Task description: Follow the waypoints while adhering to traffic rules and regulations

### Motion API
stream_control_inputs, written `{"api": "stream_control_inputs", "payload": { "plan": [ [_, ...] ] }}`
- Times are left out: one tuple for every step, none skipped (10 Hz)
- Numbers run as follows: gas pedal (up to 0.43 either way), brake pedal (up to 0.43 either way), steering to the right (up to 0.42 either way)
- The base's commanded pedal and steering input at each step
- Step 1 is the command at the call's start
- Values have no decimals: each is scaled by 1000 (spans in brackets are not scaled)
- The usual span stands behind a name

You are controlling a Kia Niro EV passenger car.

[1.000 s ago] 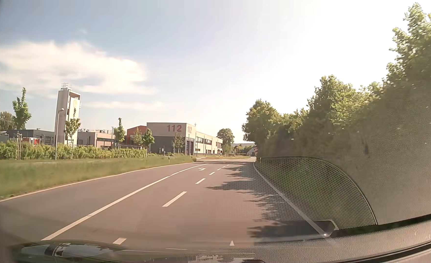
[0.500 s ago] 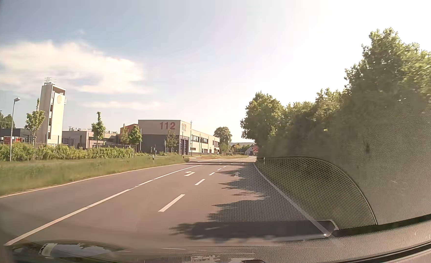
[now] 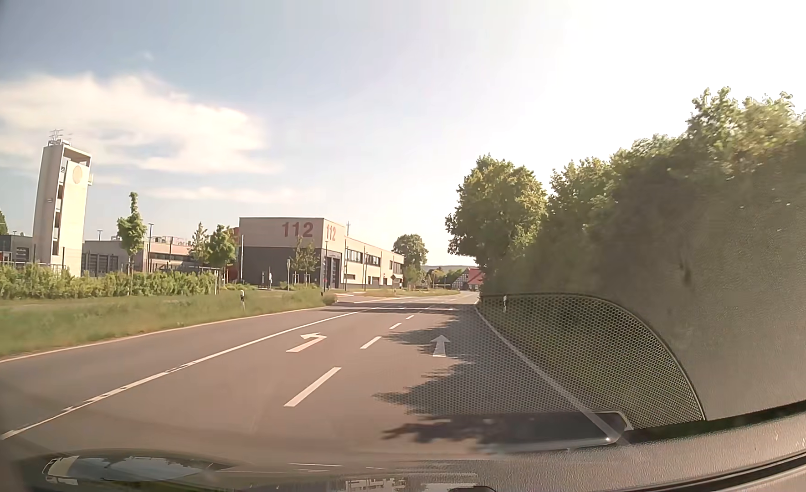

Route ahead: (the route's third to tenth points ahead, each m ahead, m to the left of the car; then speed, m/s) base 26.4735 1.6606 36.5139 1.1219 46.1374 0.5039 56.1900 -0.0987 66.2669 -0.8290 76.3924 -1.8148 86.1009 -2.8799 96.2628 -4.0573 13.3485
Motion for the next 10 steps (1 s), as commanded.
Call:
{"api": "stream_control_inputs", "payload": {
  "plan": [
    [169, 0, 10],
    [169, 0, 10],
    [169, 0, 10],
    [169, 0, 10],
    [157, 0, 9],
    [157, 0, 10],
    [157, 0, 9],
    [157, 0, 10],
    [157, 0, 10],
    [169, 0, 9]
  ]
}}
